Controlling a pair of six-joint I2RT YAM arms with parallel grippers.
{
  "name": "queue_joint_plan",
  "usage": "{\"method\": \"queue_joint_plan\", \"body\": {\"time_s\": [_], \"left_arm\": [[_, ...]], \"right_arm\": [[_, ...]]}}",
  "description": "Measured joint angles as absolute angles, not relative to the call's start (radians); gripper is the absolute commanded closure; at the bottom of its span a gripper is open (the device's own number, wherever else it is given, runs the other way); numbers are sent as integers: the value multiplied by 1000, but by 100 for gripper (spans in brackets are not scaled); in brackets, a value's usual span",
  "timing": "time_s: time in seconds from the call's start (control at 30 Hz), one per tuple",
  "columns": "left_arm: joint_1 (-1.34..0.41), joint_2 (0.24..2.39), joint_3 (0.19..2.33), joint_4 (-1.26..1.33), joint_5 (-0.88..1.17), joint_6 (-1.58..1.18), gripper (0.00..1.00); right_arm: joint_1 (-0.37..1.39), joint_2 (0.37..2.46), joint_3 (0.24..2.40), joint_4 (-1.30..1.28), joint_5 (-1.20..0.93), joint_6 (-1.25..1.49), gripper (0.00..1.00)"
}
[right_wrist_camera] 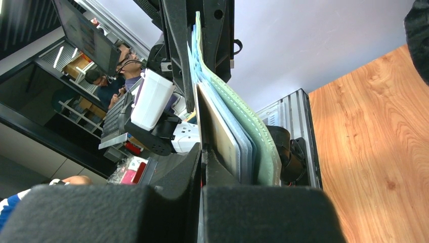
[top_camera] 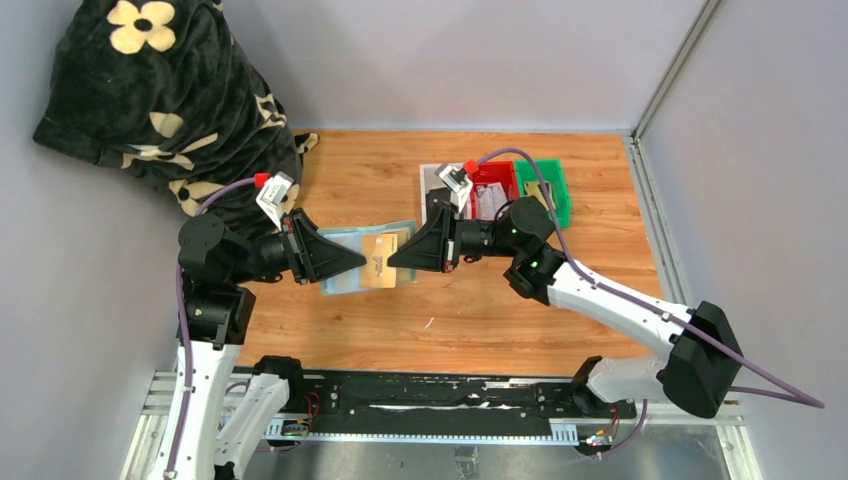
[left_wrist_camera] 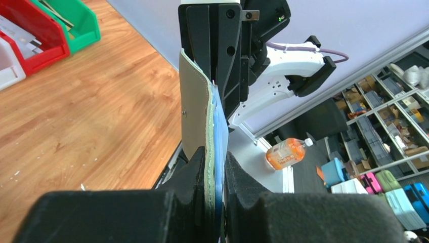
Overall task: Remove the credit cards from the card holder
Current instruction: Remove the credit card from the card holder.
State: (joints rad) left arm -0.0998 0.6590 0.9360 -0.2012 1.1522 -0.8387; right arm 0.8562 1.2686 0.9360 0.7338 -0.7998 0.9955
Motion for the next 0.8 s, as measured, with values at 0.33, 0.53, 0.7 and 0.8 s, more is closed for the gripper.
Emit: {"method": "queue_joint_plan", "body": {"time_s": [0.33,0.53,0.7,0.8], "left_arm": [[-100,652,936,-181,1124,-839,100],[-99,651,936,-190,1087,-818,100],[-99,651,936,-215,1068,-796,100],[-100,652,936,-221,1065,-792,100]], "right_arm": [[855,1284,920,792,-800,1057,61],[856,1339,920,900,-801,1126,60],[859,1356,925,931,-802,1145,68],[860,1365,939,936,-802,1150,84]]}}
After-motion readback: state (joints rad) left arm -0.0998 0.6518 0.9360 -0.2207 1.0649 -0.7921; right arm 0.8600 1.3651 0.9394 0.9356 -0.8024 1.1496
